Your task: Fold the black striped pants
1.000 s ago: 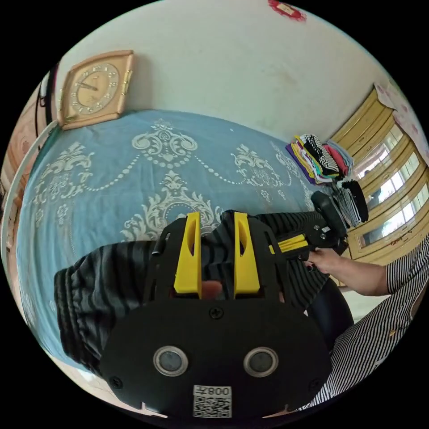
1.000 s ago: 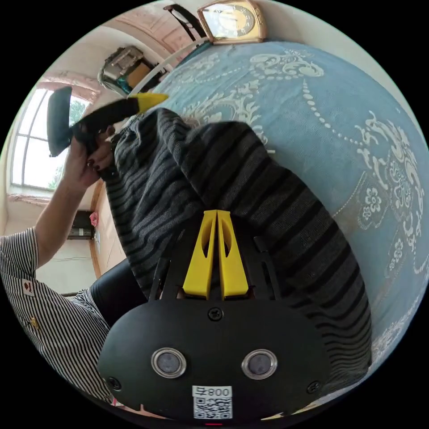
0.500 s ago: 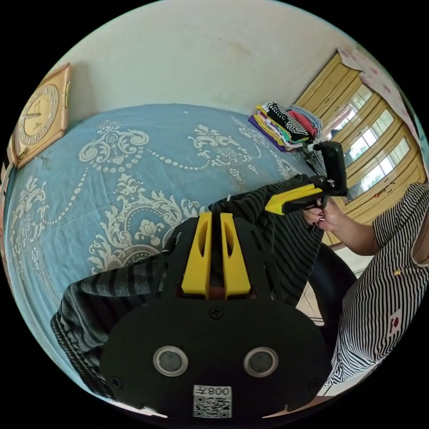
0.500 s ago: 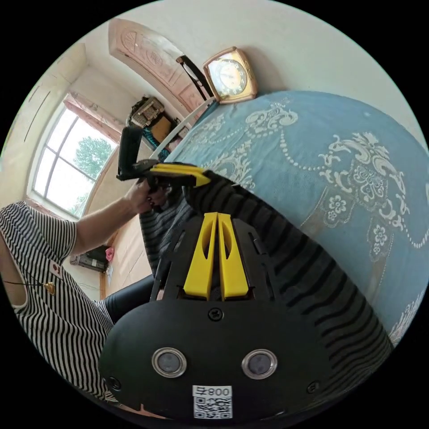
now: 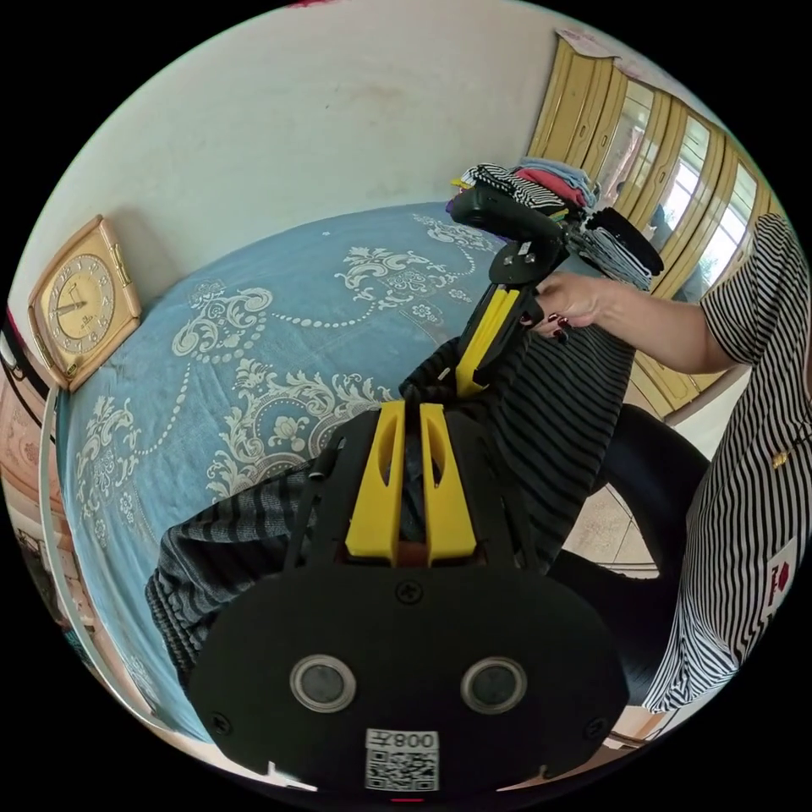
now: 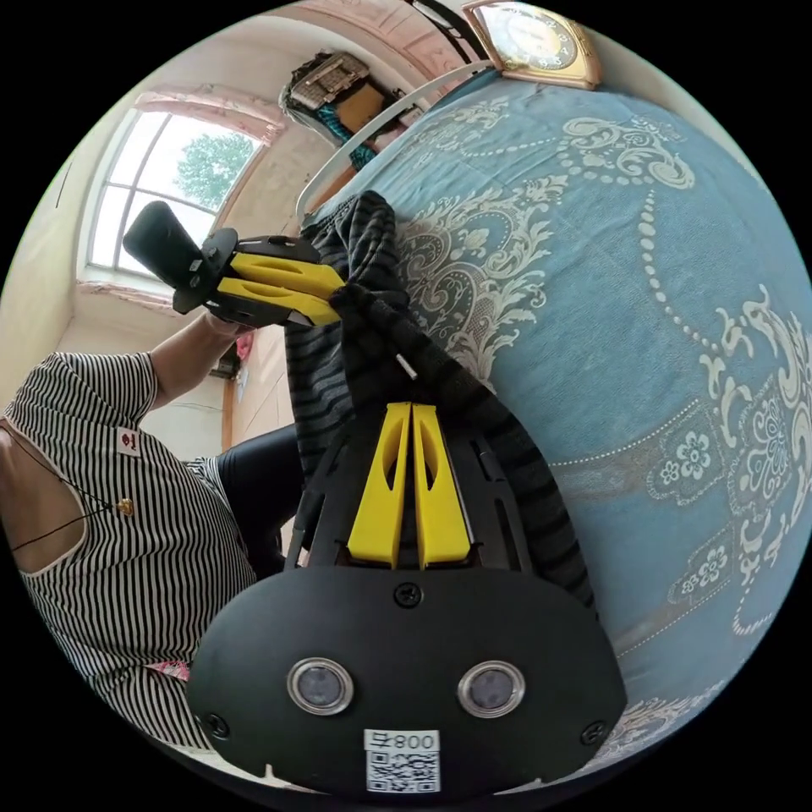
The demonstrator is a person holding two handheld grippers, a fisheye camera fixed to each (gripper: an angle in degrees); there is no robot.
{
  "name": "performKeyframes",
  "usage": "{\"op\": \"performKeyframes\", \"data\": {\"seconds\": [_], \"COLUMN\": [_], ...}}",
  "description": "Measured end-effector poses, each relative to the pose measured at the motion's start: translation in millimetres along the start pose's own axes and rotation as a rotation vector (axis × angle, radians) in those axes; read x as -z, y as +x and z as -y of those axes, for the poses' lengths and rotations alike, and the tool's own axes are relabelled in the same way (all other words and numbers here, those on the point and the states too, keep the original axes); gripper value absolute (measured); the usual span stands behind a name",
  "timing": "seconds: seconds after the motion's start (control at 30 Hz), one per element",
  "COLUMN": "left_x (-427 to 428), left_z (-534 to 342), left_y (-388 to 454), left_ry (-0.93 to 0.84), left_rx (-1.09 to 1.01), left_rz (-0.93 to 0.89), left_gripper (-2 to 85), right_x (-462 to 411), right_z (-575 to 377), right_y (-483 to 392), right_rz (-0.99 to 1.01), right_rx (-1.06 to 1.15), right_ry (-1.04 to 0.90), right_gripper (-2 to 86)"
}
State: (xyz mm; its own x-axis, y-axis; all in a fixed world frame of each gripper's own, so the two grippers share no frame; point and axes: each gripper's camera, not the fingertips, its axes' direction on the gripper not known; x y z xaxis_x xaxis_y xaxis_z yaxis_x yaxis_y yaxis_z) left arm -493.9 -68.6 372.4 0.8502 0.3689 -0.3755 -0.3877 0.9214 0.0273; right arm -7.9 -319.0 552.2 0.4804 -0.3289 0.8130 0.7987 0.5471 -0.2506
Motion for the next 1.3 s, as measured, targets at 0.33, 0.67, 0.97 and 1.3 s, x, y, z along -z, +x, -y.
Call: {"op": "performKeyframes", "data": {"seconds": [0.33, 0.67, 0.97, 1.3], "left_x": [-4.3, -43.3, -97.3, -148.7], "left_z": [12.6, 43.9, 72.7, 112.6], "left_y": [8.8, -18.0, -24.9, 34.0], "left_ry": [0.04, 0.109, 0.016, -0.154], "left_rx": [0.033, 0.2, 0.342, 0.262], "left_rz": [-0.003, -0.011, 0.055, 0.115], "left_gripper": [1.3, 1.5, 1.0, 0.2], "right_x": [8.8, 62.0, 13.2, 44.6], "right_z": [1.2, -62.4, -81.7, -134.7], "right_y": [2.7, 2.2, 35.1, 9.7], "right_rz": [-0.043, -0.22, -0.288, -0.424], "right_rx": [-0.018, -0.141, -0.236, -0.311], "right_ry": [0.043, 0.31, 0.183, 0.376], "right_gripper": [0.2, 2.6, 1.2, 0.1]}}
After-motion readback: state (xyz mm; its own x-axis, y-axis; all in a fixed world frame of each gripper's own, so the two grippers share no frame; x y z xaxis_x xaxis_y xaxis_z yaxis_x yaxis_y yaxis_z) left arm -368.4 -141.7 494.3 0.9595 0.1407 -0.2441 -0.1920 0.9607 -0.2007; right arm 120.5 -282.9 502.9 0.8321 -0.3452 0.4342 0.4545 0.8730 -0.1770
